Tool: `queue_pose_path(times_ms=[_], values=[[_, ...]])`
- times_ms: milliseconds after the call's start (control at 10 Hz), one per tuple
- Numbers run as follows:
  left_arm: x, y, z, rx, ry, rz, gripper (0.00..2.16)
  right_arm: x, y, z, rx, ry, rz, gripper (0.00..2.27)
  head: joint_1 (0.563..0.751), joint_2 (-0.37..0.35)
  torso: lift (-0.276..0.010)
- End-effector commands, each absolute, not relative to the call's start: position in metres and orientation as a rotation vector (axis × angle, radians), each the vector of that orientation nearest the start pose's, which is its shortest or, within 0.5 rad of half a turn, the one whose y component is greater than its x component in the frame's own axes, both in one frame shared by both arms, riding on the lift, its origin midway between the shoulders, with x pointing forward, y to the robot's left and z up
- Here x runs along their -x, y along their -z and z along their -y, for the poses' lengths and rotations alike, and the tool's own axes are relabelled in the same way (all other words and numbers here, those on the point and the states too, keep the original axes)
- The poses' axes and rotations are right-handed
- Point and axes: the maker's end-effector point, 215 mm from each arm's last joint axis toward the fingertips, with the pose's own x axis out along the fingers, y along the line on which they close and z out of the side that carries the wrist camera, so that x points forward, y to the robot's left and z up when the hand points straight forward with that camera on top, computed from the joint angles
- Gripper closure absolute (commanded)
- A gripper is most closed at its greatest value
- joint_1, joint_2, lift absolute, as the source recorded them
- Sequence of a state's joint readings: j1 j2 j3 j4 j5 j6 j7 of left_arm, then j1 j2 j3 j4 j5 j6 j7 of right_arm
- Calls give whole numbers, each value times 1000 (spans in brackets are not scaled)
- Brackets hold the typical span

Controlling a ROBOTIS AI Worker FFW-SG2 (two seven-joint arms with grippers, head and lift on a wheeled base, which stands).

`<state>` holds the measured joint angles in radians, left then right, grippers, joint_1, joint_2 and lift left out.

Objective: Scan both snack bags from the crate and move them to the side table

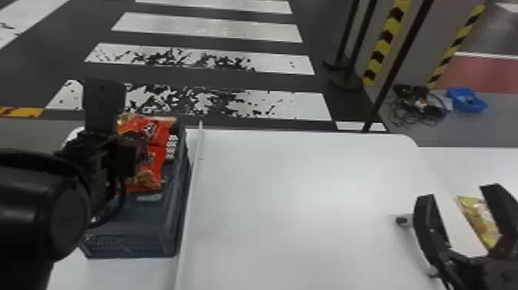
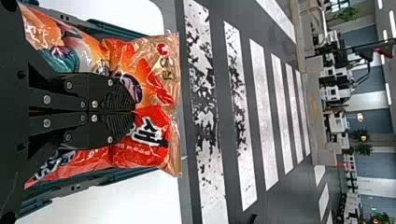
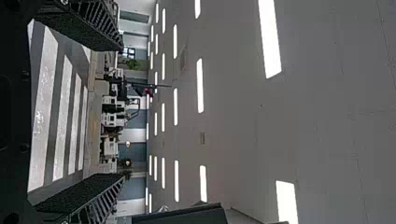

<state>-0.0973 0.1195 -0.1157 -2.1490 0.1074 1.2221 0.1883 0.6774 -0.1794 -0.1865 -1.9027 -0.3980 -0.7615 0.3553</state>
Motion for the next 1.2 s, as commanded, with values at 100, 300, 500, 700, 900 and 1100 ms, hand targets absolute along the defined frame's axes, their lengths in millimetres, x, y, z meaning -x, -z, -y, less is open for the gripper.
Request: queue_pose_path(times_ms=[100, 300, 500, 700, 900, 1100], values=[[-557, 318, -226, -166, -49, -470, 2003, -341, 240, 315, -9, -156, 459, 12, 695, -112, -95], [-557, 311, -228, -159, -44, -454, 2003, -341, 240, 317, -6, -151, 458, 12, 695, -109, -95], [-550, 294, -190, -113, 44, -422, 2003, -342, 242, 317, -9, -148, 457, 12, 695, -113, -95], [-545, 289, -142, -106, 125, -433, 2003, -343, 244, 318, -12, -142, 454, 12, 695, -166, -95], [-540, 284, -100, -117, 184, -442, 2000, -340, 245, 319, -11, -137, 457, 12, 695, -218, -95], [-535, 277, -58, -106, 257, -434, 2003, -341, 245, 320, -5, -140, 457, 12, 695, -276, -95]])
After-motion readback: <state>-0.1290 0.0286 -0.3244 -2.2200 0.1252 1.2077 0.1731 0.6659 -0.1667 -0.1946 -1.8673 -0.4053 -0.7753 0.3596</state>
